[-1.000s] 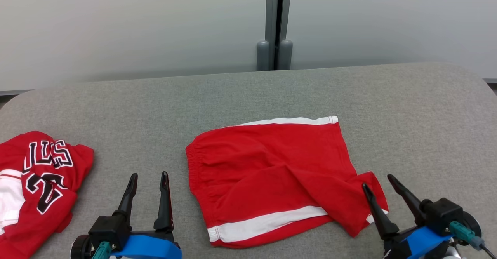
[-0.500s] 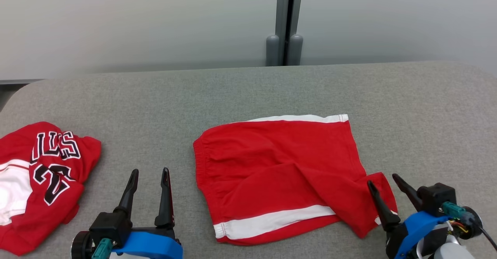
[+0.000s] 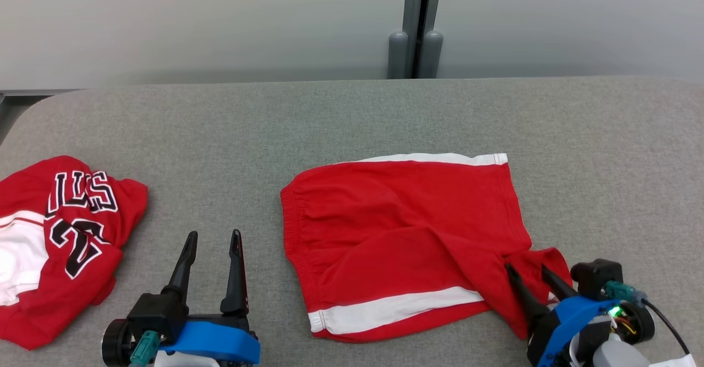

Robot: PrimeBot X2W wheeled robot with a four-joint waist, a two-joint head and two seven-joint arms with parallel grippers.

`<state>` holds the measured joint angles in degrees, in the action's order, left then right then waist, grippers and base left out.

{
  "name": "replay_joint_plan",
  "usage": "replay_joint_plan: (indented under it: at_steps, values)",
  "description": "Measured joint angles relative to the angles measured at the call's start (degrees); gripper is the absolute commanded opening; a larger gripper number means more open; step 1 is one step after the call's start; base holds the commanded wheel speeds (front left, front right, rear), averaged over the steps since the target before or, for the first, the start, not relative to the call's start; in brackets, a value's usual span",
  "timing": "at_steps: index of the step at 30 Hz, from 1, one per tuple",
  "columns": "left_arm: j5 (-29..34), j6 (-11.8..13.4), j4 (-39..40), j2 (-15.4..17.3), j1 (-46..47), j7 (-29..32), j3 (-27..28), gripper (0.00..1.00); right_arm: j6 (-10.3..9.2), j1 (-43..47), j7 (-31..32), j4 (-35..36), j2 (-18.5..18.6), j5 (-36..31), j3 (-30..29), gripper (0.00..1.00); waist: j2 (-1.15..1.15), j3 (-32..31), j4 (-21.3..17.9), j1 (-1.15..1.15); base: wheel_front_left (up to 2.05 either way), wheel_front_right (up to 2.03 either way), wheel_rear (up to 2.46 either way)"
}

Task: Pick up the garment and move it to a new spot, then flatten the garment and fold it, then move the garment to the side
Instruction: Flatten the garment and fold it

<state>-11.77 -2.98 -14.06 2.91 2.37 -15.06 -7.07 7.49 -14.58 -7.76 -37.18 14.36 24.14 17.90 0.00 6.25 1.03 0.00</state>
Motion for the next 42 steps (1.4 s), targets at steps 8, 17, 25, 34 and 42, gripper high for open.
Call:
replay_joint_plan:
  at_steps: [8, 17, 25, 34, 42]
  values:
    - [-0.19, 0.12, 0.04, 0.00, 0.35, 0.00, -0.36, 1.00, -0.01, -3.63, -4.08, 1.15, 0.85, 4.23, 2.33, 0.00, 0.00, 0.86, -0.14, 0.00, 0.00, 0.00, 0.00]
    - [-0.22, 0.14, 0.29, 0.00, 1.51, 0.00, -0.69, 1.00, 0.00, -9.67, -4.88, 3.71, 2.54, 6.48, 2.70, 0.00, 0.00, 2.75, -0.50, 0.00, 0.00, 0.00, 0.00]
    - [-0.24, -0.01, 0.20, 0.00, 3.94, 0.00, -1.59, 1.00, -0.01, -19.66, -1.11, -3.53, 1.19, 6.56, 2.00, 0.00, 0.00, 5.57, 0.39, 0.00, 0.00, 0.00, 0.00]
    - [-0.42, 0.07, -0.14, 0.00, 5.21, 0.00, -2.37, 1.00, 0.00, -26.57, -3.28, -15.18, -1.64, 7.58, 3.07, 1.00, 0.00, 7.39, 1.23, 0.01, 0.00, 0.00, 0.00]
    - [-0.73, 0.62, 0.29, 0.00, 4.27, 0.00, -1.66, 1.00, -0.01, -21.92, -7.04, -12.04, 2.12, 8.96, 2.44, 1.00, 0.00, 5.28, -0.43, 0.01, 0.00, 0.00, 0.00]
